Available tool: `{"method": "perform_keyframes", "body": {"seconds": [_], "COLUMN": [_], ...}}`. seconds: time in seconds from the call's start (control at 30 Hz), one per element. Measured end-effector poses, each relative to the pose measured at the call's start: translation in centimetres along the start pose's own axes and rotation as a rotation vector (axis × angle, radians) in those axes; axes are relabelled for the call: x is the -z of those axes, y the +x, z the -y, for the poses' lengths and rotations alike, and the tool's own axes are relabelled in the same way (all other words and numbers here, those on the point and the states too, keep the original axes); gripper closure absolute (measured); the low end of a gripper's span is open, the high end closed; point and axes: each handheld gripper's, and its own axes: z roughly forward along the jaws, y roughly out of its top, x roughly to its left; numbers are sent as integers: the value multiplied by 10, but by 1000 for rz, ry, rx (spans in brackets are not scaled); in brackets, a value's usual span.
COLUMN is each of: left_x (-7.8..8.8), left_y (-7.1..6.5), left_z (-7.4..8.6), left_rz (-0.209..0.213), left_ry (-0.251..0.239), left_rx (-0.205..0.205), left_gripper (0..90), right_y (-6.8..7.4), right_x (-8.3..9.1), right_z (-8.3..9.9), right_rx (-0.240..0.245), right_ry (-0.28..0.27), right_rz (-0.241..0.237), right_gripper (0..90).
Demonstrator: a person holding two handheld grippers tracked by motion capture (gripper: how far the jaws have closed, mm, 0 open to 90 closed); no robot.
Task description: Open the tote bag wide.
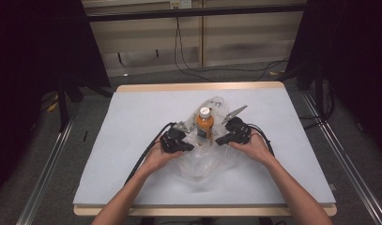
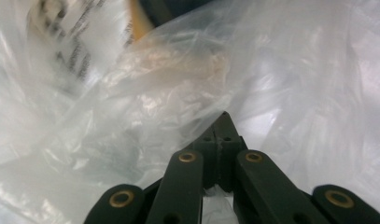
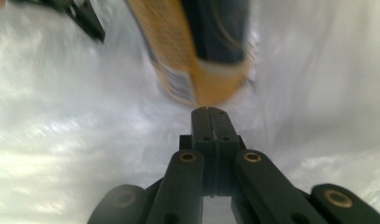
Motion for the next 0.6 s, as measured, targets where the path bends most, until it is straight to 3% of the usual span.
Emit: {"method": "perform_keyframes", "body": {"seconds": [0.13, 0.33, 0.6], "left_x": [9, 23, 36], "left_y": [6, 16, 22], "left_z": [9, 28, 41], "left_rz": [-14, -31, -47], "left_ry": [5, -10, -6], "left_rx": [2, 40, 45], "left_gripper": [900, 900, 900], "right_y": [-6, -10, -15], "right_x": [3, 15, 26], "right_z": [11, 26, 39], "right_rx": [-17, -36, -59], "right_ry": [0, -9, -20], "right_rz": [8, 29, 57], "right_gripper": [900, 900, 900]}}
